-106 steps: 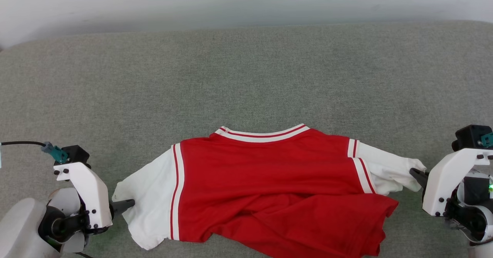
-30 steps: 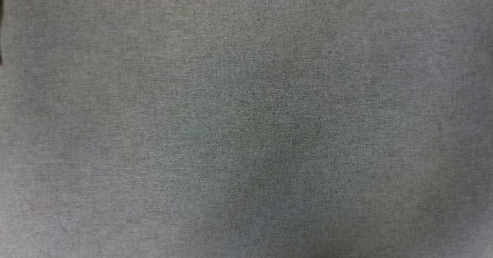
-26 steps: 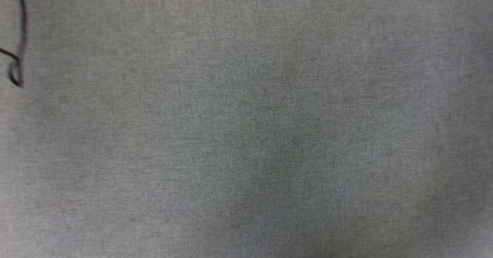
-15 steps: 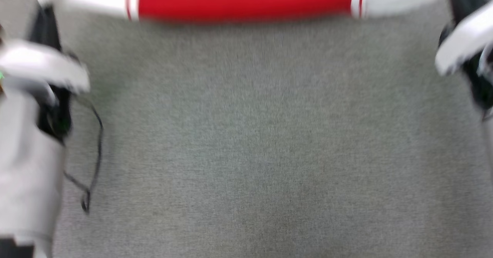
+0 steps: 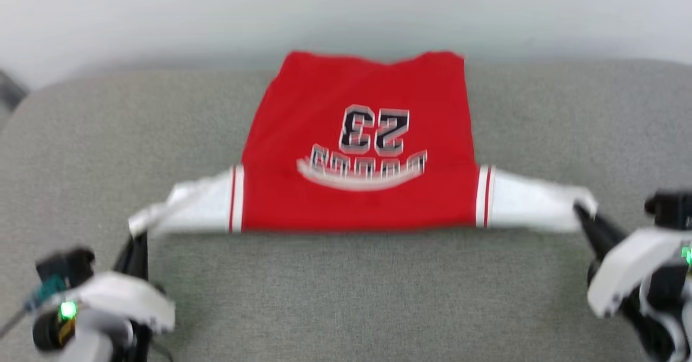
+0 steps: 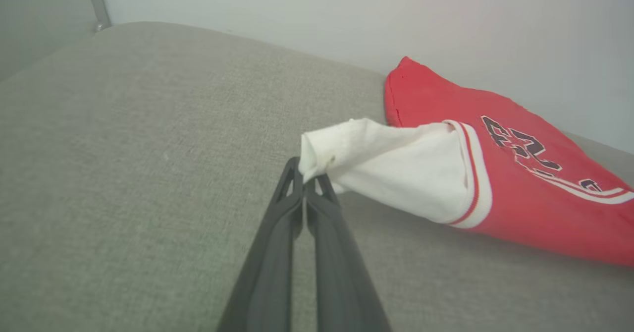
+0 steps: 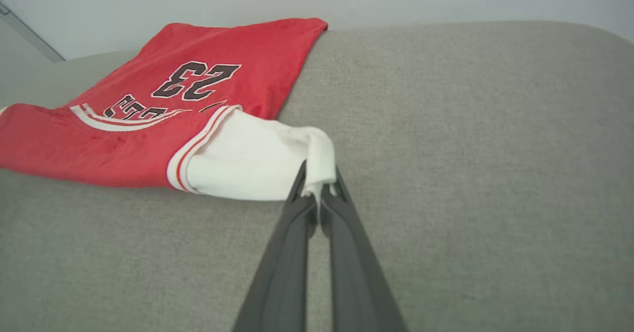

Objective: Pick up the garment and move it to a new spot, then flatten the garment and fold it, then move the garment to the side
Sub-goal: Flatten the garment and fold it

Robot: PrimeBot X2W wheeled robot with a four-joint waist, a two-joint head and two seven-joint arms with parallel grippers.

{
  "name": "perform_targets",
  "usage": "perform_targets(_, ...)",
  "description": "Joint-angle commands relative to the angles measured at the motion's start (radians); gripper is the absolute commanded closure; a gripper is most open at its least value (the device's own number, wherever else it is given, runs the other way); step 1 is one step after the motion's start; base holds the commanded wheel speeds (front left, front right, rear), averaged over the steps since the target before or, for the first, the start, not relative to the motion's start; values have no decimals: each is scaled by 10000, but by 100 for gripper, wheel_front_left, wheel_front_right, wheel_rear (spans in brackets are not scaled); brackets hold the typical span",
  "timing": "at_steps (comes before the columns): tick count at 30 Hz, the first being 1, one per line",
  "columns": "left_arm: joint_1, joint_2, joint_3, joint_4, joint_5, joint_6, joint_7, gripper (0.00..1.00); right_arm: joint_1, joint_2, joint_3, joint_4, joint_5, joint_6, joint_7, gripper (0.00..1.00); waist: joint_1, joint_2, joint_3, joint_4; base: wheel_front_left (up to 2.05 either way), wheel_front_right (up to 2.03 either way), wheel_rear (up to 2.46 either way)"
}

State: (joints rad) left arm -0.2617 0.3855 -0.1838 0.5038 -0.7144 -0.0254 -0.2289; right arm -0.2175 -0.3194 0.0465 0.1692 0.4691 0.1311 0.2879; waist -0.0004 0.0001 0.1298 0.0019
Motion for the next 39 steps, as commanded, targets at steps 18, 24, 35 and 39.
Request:
perform_targets(18,4619,-29,-189,-2281,-327,1512,1052,100,5402,1279,-1631,-1393,-499,-8,3108,100,4,-1,-1495,247,0,0,0)
perform_targets(24,4440,-97,-312,-2488,-168,1572,903,100,5199,1500,-1741,-1626,-495,-7,2772,0,4,-1,-1385,348,0,0,0)
perform_targets(35,3609,-201,-576,-3531,233,1564,562,100,1854,1279,-2222,-1655,-675,-5,1646,0,4,-1,-261,818,0,0,0)
perform_targets(39,3030,-282,-732,-4019,428,1475,449,100,-481,1110,-2559,-506,-976,-5,1436,0,4,-1,647,1236,0,0,0)
